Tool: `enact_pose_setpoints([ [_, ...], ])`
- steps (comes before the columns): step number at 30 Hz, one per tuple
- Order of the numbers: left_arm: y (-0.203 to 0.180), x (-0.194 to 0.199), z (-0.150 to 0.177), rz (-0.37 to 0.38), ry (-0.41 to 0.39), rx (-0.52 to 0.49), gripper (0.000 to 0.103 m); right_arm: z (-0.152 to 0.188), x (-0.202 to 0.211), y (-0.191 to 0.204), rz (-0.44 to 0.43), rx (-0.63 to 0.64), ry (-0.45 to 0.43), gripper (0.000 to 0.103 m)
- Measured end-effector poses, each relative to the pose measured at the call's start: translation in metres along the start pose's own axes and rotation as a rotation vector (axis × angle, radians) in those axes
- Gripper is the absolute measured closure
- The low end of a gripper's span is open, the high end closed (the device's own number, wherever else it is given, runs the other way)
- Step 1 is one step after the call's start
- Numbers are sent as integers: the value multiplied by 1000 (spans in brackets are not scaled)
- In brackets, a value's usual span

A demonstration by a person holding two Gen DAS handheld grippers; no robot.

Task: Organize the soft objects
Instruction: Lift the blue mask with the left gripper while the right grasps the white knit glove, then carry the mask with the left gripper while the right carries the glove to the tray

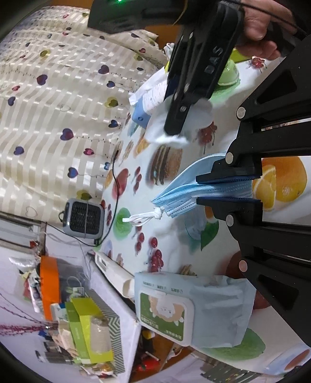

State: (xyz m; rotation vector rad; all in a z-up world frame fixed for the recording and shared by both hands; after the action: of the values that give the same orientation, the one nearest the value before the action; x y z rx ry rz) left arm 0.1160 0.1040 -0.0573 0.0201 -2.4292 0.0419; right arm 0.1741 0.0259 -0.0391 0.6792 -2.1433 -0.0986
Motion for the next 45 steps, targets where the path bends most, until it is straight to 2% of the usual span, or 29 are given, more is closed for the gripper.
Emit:
enact_pose_setpoints([
  [11,-45,28,-19,15,-65,-91,93,13,75,-20,58,-28,-130,67],
  [18,-78,39,-24,53,-88,-144,93,21,102,-35,76,-56,-169,67],
  [31,-126,41,-30,111,-94,-225,93,29,132,-67,109,-117,-211,67],
  [45,-156,39,-34,147,-90,-277,93,32,149,-91,132,-163,-239,67],
])
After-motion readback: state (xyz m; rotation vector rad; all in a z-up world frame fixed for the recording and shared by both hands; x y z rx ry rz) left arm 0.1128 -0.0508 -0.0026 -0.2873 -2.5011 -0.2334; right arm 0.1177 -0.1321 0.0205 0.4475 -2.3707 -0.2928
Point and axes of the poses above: each gripper's, at about its wrist camera, not at the fingertips, and x roughly against the way its jaws point, y to its left, z to its underside, the point moved 9 cm from there along -x, roughly the way its jaws point, and after that the axes turned 15 degrees about -x, right-handed, at the moved point
